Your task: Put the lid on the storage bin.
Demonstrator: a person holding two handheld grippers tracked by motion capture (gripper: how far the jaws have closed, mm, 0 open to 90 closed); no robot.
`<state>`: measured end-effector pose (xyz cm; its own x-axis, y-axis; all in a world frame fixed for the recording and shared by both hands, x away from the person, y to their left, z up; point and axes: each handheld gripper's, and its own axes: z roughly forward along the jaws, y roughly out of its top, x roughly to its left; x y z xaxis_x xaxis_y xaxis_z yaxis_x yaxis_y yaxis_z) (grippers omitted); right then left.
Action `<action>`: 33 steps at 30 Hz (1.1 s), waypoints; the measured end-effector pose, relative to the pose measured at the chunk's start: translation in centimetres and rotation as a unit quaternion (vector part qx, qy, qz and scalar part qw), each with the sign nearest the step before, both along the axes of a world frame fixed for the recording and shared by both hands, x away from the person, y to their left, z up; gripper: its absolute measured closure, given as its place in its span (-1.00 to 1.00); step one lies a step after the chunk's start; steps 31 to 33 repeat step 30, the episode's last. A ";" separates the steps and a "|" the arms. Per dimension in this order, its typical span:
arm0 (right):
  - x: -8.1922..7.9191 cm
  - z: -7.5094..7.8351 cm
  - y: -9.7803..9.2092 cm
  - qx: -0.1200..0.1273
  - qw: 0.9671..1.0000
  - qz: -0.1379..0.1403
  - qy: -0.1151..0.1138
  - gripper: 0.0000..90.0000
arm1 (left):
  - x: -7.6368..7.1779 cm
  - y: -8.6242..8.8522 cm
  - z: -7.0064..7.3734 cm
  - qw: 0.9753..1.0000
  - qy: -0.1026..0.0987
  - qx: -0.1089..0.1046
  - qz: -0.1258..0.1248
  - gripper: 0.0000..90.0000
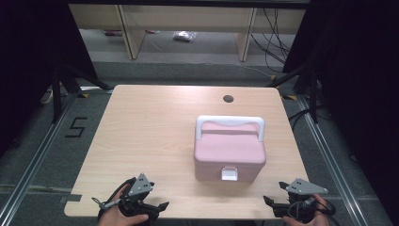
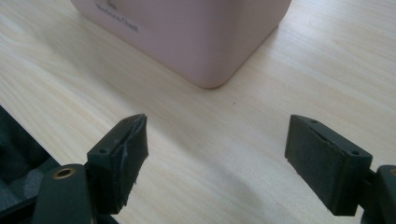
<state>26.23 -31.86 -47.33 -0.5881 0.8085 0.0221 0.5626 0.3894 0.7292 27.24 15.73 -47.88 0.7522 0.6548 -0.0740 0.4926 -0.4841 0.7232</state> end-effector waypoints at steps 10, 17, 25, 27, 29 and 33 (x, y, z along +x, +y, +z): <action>-0.2 -0.5 -0.7 0.011 1.000 -0.012 0.001 -0.48 | -0.3 0.0 -0.8 1.000 -0.009 0.006 0.000 -0.63; -0.3 -0.6 -0.5 0.011 1.000 -0.015 0.011 -0.47 | -0.3 0.0 -0.8 1.000 -0.009 0.008 -0.002 -0.63; -0.3 -0.6 -0.5 0.007 1.000 -0.014 0.012 -0.48 | -0.3 0.0 -0.8 1.000 -0.006 0.000 0.000 -0.63; -0.3 -0.6 -0.6 0.006 1.000 -0.016 0.009 -0.48 | -0.3 -0.1 -0.9 1.000 -0.006 -0.005 0.003 -0.63; -0.2 -0.6 -0.6 0.006 1.000 -0.017 0.009 -0.48 | -0.3 -0.1 -0.9 1.000 -0.005 -0.007 0.004 -0.63; -0.2 -0.6 -0.7 0.003 1.000 -0.014 0.009 -0.48 | -0.3 -0.1 -0.9 1.000 -0.005 -0.007 0.004 -0.63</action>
